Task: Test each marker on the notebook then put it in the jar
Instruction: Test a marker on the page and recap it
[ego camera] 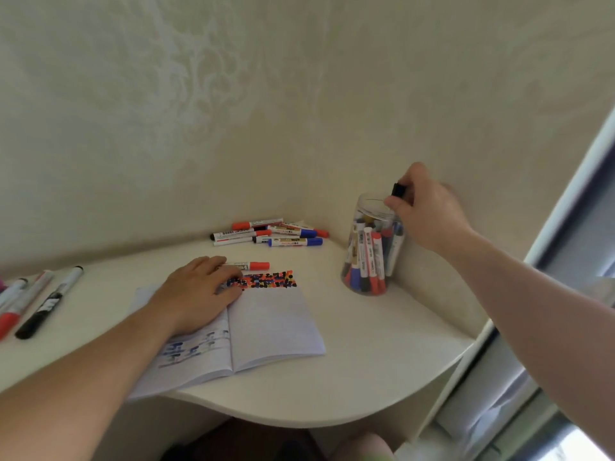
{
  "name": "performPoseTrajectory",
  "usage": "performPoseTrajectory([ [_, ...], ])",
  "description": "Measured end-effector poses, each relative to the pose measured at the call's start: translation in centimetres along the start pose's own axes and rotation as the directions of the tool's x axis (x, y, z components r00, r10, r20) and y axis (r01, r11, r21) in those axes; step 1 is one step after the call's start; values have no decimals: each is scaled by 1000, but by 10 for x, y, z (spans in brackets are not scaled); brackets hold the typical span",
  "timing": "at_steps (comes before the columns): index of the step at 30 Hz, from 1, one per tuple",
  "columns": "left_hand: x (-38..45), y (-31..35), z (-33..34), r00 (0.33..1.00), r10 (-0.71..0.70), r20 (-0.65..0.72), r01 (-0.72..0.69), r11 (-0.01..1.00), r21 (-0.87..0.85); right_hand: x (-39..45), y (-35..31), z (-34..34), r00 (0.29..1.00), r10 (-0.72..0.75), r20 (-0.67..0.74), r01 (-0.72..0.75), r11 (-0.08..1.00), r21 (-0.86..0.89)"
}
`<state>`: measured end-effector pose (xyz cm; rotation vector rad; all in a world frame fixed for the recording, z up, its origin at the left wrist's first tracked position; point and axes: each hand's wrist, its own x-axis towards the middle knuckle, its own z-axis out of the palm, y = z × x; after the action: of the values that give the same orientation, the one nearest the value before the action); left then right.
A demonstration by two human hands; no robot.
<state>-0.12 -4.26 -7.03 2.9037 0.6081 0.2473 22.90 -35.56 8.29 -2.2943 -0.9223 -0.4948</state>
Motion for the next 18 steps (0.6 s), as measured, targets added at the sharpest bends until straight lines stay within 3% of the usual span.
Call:
performPoseTrajectory([
  [4,3,0,0,1000,13,-4,-13,1000,-5,2,-3,-1,995,-79,52,85,988,-129],
  [8,6,1,0,999,22,-31,-22,999,-23,-3,12,11,976,-148,161,201,898,-392],
  [12,7,-3,4,996,49,-75,-54,997,-60,1,15,17,974,-119,191,189,895,-404],
  [15,6,-7,6,983,60,-175,-83,989,-123,-1,12,20,981,-192,-1,176,902,-395],
  [18,6,-10,7,963,29,-268,-82,979,-187,-15,-10,33,862,-432,-267,360,891,-278],
])
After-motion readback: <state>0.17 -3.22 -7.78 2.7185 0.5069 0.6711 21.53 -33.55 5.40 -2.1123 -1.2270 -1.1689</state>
